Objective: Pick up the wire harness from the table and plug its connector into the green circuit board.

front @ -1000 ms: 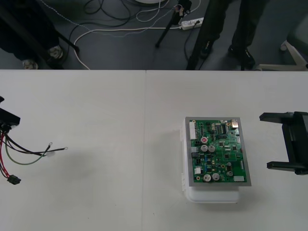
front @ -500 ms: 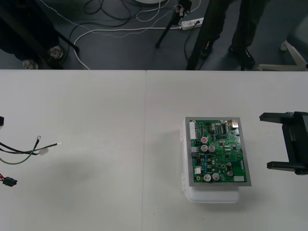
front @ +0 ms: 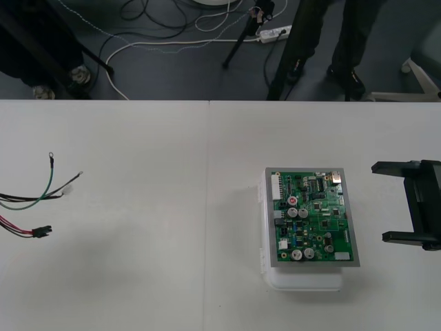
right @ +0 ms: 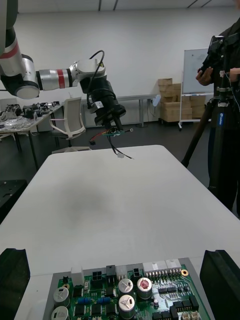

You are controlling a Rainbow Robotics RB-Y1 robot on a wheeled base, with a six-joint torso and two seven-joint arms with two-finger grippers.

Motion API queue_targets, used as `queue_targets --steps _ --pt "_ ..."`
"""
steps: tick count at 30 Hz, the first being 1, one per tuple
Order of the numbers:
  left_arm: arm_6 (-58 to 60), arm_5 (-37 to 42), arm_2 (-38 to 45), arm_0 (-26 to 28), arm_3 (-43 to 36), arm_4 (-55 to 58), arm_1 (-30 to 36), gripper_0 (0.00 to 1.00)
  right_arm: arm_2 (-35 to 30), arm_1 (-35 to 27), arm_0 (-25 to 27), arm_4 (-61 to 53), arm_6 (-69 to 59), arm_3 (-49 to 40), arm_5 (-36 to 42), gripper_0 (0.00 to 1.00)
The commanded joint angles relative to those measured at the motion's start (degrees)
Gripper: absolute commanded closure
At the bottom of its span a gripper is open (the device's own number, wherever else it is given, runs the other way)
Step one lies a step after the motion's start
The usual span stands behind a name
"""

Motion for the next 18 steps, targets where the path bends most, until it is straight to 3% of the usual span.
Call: queue_targets --steps 1,10,18 --pt "8.0 -2.4 4.3 1.1 -1.3 -1.2 -3.5 1.0 0.1 -2.5 0.2 -0.9 -2.6 -1.0 -0.3 0.0" --pt "16.4 -2.4 5.3 0.9 -3.5 -1.1 -7.9 1.0 0.2 -2.5 0.2 -0.9 -2.6 -1.0 -0.3 0.0" --pt "27.9 -2.4 3.8 -1.1 -11.2 -1.2 -14.0 1.0 0.2 -2.5 0.2 -1.1 -2.4 -1.2 -0.3 0.0"
